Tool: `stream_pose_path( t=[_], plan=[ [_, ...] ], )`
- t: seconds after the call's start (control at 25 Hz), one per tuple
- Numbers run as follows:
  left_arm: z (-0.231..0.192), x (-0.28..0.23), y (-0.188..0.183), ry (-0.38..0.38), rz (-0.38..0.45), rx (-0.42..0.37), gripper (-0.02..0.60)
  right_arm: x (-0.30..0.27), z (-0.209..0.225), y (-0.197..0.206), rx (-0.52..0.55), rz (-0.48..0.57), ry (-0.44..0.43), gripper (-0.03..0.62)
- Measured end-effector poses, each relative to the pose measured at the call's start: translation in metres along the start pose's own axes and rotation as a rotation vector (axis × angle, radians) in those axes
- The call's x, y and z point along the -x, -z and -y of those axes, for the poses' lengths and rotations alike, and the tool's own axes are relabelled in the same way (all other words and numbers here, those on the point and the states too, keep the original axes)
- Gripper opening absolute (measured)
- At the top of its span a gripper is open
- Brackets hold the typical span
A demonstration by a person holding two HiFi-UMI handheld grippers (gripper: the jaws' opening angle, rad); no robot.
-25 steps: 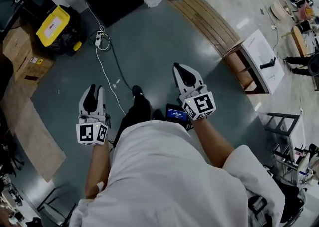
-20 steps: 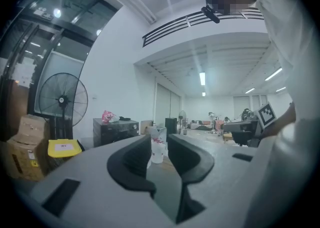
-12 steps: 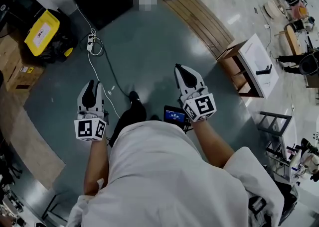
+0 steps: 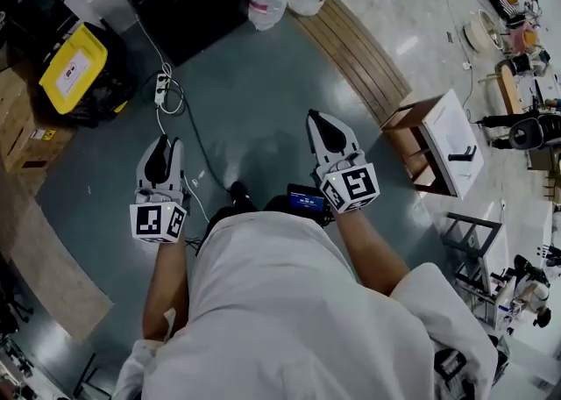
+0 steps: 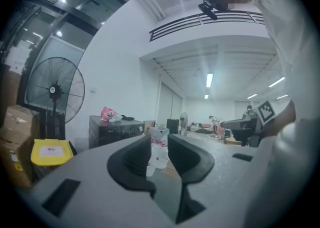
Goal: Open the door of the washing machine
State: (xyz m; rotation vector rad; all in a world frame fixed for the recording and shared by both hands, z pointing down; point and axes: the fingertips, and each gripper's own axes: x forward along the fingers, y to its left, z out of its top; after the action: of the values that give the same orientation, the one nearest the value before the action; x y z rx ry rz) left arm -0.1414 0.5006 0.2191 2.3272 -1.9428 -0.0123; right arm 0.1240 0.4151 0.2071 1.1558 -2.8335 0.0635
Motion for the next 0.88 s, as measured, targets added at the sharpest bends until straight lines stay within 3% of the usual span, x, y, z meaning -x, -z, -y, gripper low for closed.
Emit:
stream_pose_path(
  t=[0.4,0.88],
  plan=[
    [-0.028,-0.102,0.004,0.022,-0.013,0.020,0.107,-0.080,0.067,0.004,-0.013,-0.006,0.027,0.032],
    [-0.047,-0.264,-0.025,-0.127,-0.035,0.005,0.107,-0.215,0.201,-0.002,-0.032,-0.017,-0.150,0.032]
  ],
)
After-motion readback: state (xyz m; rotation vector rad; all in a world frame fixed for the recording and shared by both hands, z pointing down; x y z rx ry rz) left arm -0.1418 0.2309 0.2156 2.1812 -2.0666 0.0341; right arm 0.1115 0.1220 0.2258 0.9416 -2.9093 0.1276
